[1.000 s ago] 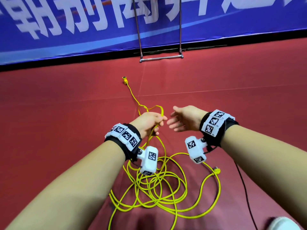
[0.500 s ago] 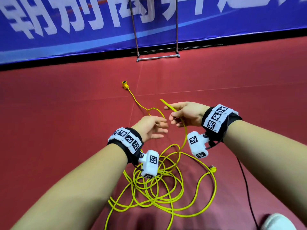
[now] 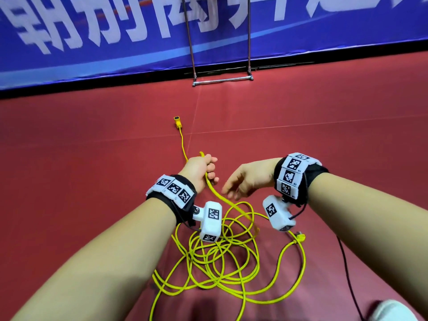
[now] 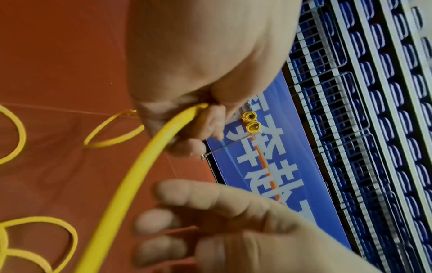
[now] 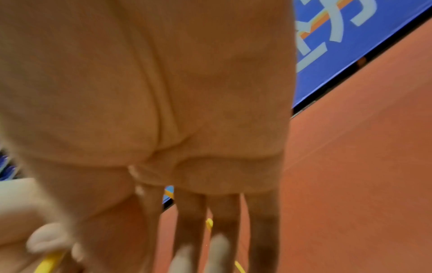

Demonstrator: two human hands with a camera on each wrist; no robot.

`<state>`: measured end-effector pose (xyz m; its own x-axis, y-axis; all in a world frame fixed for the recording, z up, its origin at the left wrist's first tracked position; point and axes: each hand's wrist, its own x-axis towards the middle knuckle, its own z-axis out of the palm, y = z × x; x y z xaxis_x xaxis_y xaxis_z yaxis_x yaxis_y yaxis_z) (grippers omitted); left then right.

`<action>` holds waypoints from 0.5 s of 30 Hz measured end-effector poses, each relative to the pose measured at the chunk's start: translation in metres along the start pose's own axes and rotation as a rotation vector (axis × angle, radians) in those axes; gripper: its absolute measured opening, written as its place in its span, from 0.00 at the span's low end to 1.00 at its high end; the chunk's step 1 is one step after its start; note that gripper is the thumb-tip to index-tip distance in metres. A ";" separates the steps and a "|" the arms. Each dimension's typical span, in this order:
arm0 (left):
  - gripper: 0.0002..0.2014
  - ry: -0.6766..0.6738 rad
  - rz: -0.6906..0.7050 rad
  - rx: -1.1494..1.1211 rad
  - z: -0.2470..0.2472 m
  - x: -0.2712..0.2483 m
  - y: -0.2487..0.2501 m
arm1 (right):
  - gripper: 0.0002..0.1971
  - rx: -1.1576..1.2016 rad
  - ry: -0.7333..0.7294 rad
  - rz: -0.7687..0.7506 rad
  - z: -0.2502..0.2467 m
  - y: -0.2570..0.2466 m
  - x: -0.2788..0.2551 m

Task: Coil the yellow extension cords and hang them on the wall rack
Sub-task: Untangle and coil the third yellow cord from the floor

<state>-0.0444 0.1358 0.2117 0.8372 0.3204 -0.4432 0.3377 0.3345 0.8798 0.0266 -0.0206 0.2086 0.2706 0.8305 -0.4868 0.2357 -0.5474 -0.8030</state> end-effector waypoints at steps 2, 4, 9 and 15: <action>0.15 -0.110 0.044 0.171 0.004 -0.003 -0.001 | 0.13 0.157 0.183 0.082 -0.004 0.006 -0.001; 0.14 -0.227 0.096 0.357 0.011 -0.009 -0.002 | 0.16 0.441 0.379 0.114 -0.011 0.009 -0.002; 0.13 -0.404 0.179 0.673 0.032 -0.021 -0.008 | 0.25 0.891 0.376 0.064 -0.023 0.012 -0.008; 0.13 -0.500 0.190 0.800 0.040 -0.025 -0.012 | 0.10 0.864 0.419 0.076 -0.028 0.004 -0.014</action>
<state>-0.0522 0.0882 0.2197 0.9323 -0.1696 -0.3196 0.2164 -0.4467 0.8681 0.0496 -0.0369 0.2219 0.6076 0.6000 -0.5204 -0.5201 -0.1946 -0.8316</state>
